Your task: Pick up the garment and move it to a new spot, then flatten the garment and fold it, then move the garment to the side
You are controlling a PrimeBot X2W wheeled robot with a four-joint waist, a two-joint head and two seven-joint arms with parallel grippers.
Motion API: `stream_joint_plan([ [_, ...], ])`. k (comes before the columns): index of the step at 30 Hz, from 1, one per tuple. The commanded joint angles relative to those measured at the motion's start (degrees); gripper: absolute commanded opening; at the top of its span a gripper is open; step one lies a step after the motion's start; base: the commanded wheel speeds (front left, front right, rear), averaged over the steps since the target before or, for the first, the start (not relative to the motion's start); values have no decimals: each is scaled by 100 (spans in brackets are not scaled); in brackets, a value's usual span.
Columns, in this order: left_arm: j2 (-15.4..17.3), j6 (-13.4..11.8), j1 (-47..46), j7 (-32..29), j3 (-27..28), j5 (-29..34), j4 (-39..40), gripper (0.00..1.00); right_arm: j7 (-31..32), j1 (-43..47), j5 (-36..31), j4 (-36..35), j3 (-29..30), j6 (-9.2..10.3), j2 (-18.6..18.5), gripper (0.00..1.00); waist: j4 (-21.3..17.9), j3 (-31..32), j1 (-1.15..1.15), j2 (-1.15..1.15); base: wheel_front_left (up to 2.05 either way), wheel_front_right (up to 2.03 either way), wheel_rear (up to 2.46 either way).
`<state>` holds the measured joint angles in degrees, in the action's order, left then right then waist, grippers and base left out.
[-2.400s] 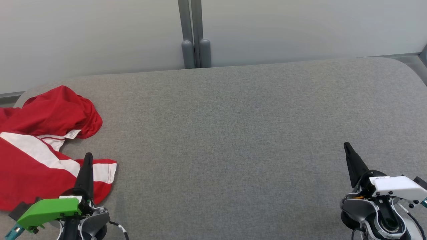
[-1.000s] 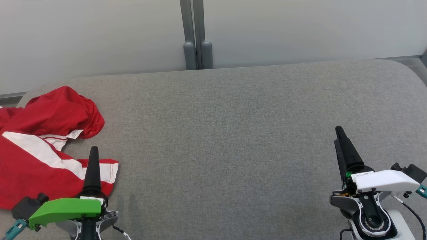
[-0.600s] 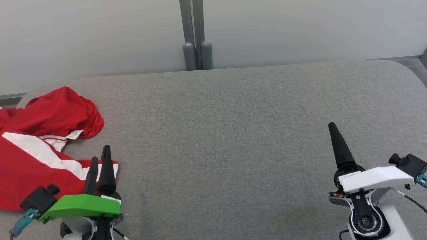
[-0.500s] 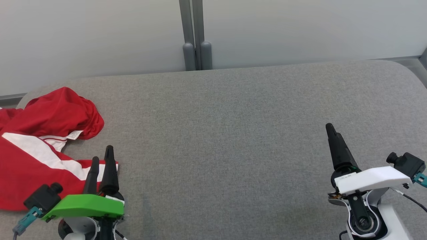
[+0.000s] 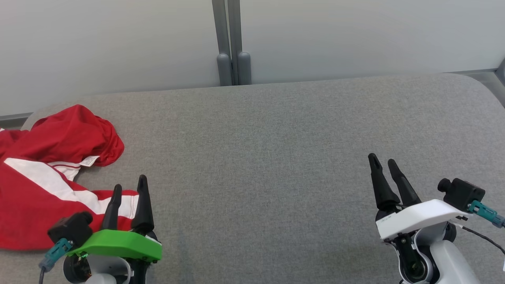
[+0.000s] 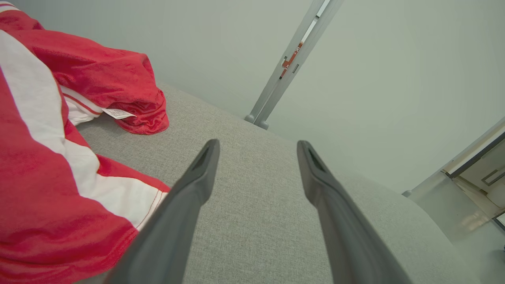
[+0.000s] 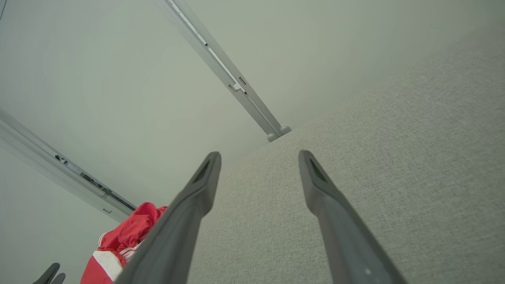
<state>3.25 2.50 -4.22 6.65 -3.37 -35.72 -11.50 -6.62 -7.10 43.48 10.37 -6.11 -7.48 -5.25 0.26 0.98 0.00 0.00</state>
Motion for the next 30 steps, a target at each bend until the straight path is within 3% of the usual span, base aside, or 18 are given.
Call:
stream_joint_plan([
  [1,78,-25,-105,58,-34,188,35,100,-58,-111,-204,-36,-25,-1,-40,100,4,5,0,0,0,0,0],
  [30,147,-199,-134,478,-372,1807,10,100,-476,-120,-2104,83,-70,-2,67,100,12,32,0,0,0,0,0],
])
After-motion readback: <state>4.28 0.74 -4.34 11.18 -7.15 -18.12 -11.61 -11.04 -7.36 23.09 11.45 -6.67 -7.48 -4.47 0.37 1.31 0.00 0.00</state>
